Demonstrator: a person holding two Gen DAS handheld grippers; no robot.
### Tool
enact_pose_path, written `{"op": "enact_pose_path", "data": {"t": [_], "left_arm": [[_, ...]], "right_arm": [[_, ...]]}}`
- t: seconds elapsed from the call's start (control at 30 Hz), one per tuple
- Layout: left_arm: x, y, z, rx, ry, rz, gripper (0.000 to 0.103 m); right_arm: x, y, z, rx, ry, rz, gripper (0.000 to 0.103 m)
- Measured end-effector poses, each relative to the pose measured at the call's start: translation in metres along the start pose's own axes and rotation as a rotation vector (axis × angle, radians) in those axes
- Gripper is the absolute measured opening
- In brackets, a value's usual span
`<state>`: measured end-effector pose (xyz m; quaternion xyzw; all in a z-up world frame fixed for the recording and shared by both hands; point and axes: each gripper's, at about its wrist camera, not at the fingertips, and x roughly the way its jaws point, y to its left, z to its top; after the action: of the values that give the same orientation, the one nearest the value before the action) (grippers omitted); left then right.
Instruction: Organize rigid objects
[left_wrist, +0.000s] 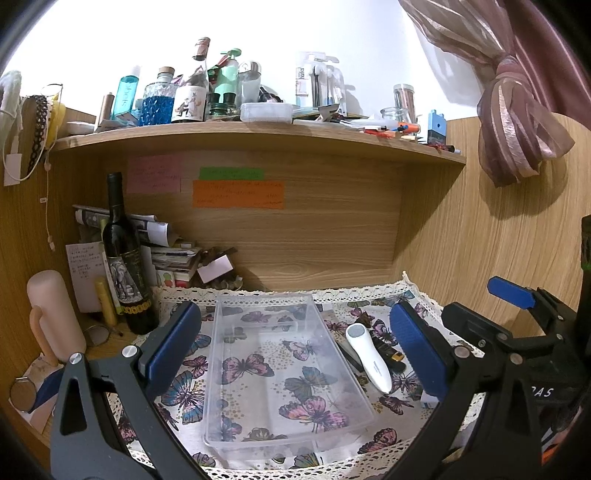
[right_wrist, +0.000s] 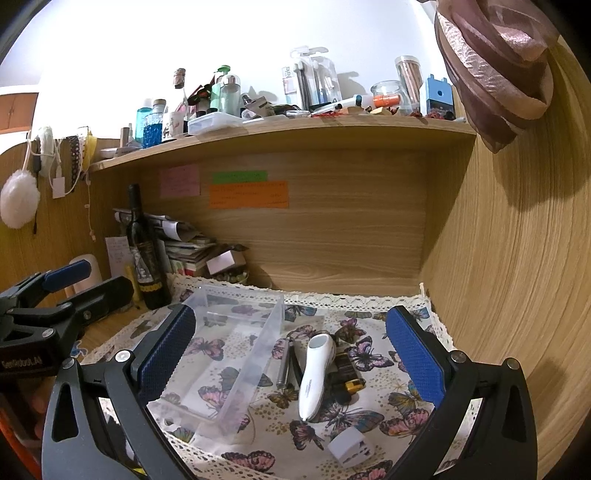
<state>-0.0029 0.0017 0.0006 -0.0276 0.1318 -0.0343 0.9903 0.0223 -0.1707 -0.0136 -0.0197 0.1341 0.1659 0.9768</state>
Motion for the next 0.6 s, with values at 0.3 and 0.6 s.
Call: {"op": "enact_pose_path", "data": {"t": [0.3,0.6], "left_arm": [[-0.0002,0.0017,0.0004,0.003,-0.009,0.008,0.103],[0.0036,0.0089,-0.0008,-0.003,-0.006,0.001,0.103]], "right_arm": [[0.0014,-0.0010,-0.0009,0.008,0.003,0.008,0.103],[0.0052,-0.0044,-0.0034,0.034,0.016,0.009,0.103]]}}
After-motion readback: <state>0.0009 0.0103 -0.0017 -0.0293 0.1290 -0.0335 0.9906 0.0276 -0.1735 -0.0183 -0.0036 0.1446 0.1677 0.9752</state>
